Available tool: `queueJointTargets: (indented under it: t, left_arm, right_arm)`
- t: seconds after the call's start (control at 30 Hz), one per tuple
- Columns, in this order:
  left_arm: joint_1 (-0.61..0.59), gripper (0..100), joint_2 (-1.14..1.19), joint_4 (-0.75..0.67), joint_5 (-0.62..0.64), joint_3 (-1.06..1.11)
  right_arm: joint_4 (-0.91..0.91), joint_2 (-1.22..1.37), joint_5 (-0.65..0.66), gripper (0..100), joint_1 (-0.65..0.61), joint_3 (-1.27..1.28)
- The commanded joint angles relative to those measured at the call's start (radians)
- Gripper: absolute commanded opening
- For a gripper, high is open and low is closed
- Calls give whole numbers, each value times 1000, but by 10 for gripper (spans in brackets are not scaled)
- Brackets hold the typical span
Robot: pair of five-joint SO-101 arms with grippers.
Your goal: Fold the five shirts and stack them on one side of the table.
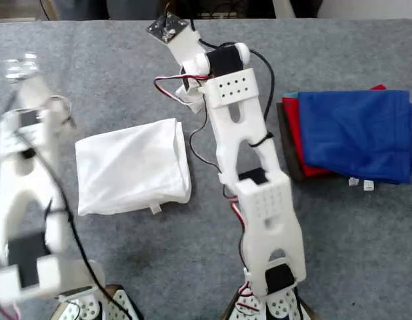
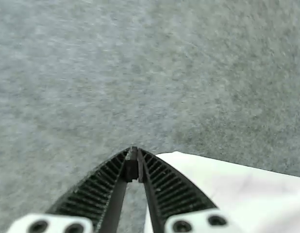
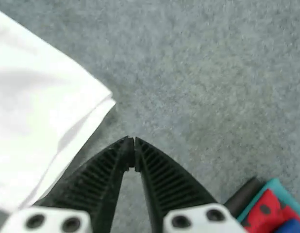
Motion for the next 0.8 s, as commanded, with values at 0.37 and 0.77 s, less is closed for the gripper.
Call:
queueJointTargets:
  t: [0.37, 0.77]
  left_arm:
    - [-397, 33, -319, -48, -198, 311]
    - [-398, 33, -319, -51, -198, 348]
  right_arm:
    - [-195, -532, -706, 294, -279, 984]
    - [-304, -162, -1071, 420, -397, 863]
